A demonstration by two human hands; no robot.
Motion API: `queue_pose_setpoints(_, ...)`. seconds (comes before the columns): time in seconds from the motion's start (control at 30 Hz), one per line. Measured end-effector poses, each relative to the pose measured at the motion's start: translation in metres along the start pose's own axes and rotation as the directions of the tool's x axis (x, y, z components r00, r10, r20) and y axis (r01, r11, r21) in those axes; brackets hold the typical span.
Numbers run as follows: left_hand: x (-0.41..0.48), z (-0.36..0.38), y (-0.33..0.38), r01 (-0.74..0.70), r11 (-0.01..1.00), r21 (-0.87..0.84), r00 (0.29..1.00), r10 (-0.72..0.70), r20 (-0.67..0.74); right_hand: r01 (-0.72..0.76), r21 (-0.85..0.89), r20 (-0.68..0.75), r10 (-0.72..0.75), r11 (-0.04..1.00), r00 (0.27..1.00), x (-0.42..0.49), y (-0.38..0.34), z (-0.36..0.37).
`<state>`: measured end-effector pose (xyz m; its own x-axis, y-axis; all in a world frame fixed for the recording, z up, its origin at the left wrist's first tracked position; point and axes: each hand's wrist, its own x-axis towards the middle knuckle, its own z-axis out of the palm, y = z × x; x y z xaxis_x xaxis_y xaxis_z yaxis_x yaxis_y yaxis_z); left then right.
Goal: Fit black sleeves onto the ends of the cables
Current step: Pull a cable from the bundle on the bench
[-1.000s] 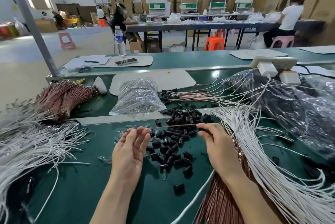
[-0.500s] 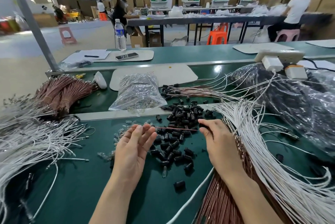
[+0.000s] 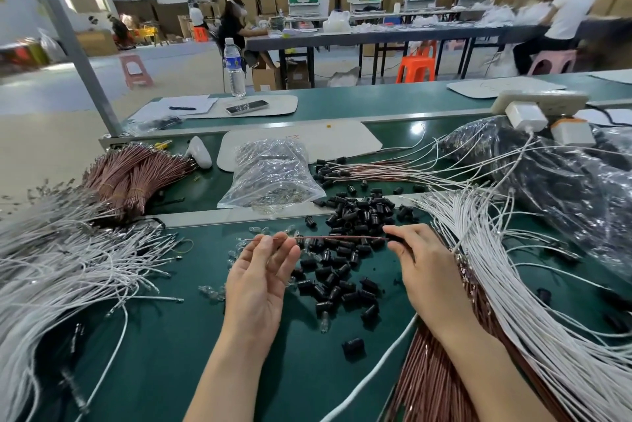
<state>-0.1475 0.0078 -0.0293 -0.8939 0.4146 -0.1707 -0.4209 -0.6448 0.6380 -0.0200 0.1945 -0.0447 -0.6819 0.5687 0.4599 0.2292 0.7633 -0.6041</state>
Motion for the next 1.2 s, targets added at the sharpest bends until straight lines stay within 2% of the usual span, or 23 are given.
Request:
queue_pose_setpoints(0.4,0.002,-0.001,-0.002,-0.02,1.0,0.016,1.0,0.02,-0.002,0.055,0.079,0.025,-0.057,0.995,0.998,-0.002,-0.005,-0.002)
queue_pose_setpoints(0.67,-0.003,0.0,-0.001,-0.147,0.983,0.111,0.988,0.151,-0.034,0.102,0.056,0.042,-0.104,0.993,0.994,-0.005,-0.007,-0.003)
queue_pose_setpoints(0.97,-0.004,-0.001,0.002,-0.203,0.976,0.076,0.979,0.203,0.004,0.077,0.088,0.068,-0.083,0.993,0.994,-0.005,-0.008,-0.003)
queue_pose_setpoints(1.1,-0.007,-0.002,-0.003,-0.2,0.956,0.214,0.978,0.182,0.104,0.061,0.113,0.073,-0.07,0.992,0.995,-0.006,-0.011,-0.005)
queue_pose_setpoints(1.2,-0.013,0.002,-0.014,-0.232,0.882,0.41,0.962,0.148,0.228,0.104,0.138,0.104,-0.118,0.985,0.988,-0.008,-0.016,-0.003)
